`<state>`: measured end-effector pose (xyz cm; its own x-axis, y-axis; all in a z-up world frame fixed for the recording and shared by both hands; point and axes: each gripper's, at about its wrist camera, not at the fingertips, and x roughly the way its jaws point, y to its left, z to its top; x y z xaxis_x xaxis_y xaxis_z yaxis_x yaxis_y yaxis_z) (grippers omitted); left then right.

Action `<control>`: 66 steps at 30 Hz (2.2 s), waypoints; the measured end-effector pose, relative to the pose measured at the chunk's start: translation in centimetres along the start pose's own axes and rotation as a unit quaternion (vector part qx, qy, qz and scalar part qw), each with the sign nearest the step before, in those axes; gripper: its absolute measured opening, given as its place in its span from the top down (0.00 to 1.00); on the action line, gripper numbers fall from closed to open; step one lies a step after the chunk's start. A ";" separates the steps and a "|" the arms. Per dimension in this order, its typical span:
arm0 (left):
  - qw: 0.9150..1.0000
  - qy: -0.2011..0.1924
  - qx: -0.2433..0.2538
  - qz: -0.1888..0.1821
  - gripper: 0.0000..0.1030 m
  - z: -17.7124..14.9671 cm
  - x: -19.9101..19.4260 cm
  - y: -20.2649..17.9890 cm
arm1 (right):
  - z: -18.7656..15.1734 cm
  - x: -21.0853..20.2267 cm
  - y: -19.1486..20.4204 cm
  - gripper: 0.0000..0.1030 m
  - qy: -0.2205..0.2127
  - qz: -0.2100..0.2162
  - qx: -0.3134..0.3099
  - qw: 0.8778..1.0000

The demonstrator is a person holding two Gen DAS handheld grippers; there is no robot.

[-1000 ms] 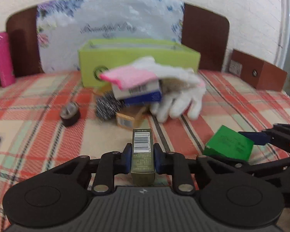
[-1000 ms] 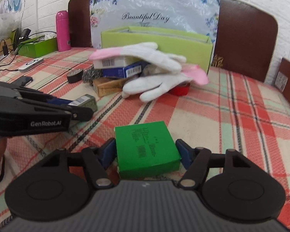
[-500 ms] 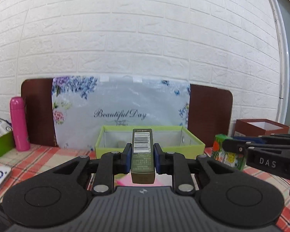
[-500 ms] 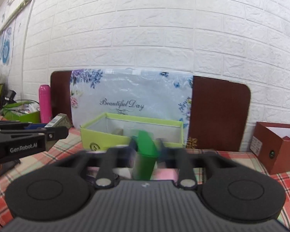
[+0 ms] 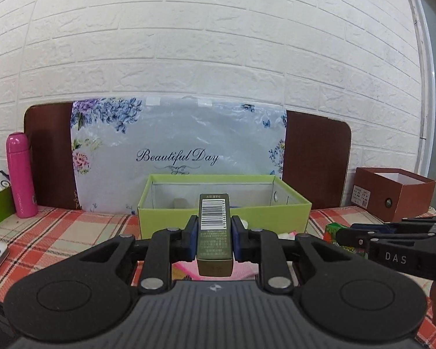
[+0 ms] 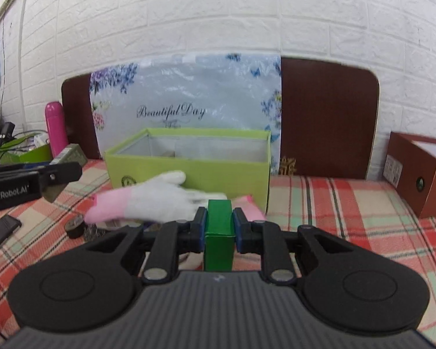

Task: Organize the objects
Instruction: 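Lower the olive box and green box into the lime-green box and open both grippers, then move both grippers back to the pink-cuffed white gloves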

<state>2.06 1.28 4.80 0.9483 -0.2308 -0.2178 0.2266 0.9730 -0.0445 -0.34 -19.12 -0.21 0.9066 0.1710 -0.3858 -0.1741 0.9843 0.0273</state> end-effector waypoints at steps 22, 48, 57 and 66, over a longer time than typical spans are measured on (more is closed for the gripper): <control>1.000 -0.009 -0.021 0.010 0.78 6.6 13.9 2.0 | 8.0 12.6 -2.1 0.82 -0.058 -0.005 0.016 0.998; 0.999 -0.031 -0.007 0.019 0.05 3.3 9.5 1.5 | 4.2 11.9 -2.9 0.00 -0.057 -0.006 0.035 0.998; 0.999 0.016 -0.014 0.048 0.05 0.1 4.2 1.7 | 2.0 7.7 -2.1 0.00 -0.036 -0.008 0.060 0.998; 0.995 0.084 -0.045 0.034 0.05 -3.6 0.6 2.1 | -2.9 4.1 0.1 0.00 0.030 0.004 0.066 0.997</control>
<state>2.25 3.20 1.06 0.9089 -0.1669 -0.3821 0.1346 0.9848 -0.1100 2.27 -18.44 -4.52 0.8802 0.1792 -0.4395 -0.1252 0.9809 0.1492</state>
